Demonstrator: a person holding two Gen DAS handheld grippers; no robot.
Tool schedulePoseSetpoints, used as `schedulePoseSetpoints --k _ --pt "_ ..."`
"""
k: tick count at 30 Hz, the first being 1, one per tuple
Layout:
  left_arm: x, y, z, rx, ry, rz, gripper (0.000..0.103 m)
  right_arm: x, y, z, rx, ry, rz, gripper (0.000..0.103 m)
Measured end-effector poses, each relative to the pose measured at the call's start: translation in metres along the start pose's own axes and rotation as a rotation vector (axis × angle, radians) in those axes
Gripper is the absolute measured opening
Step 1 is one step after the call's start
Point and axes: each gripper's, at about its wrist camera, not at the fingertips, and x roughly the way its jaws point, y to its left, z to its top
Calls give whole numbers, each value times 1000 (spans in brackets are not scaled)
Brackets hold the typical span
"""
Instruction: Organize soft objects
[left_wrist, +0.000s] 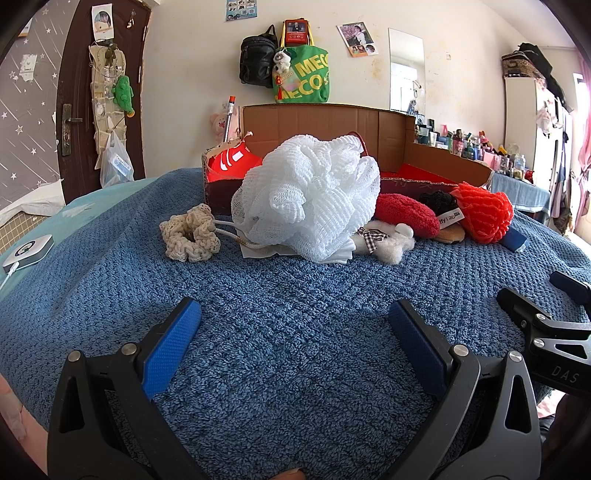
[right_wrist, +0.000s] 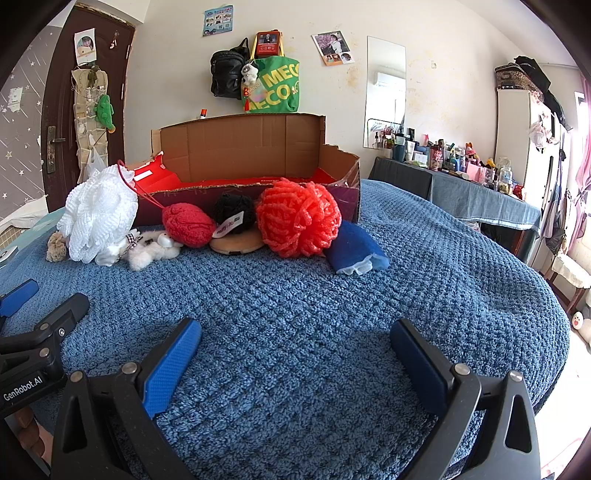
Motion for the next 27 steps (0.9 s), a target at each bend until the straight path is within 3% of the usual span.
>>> schedulePoseSetpoints --k 27 --pt "-6 6 16 2 -7 5 103 -2 -1 15 3 29 -5 103"
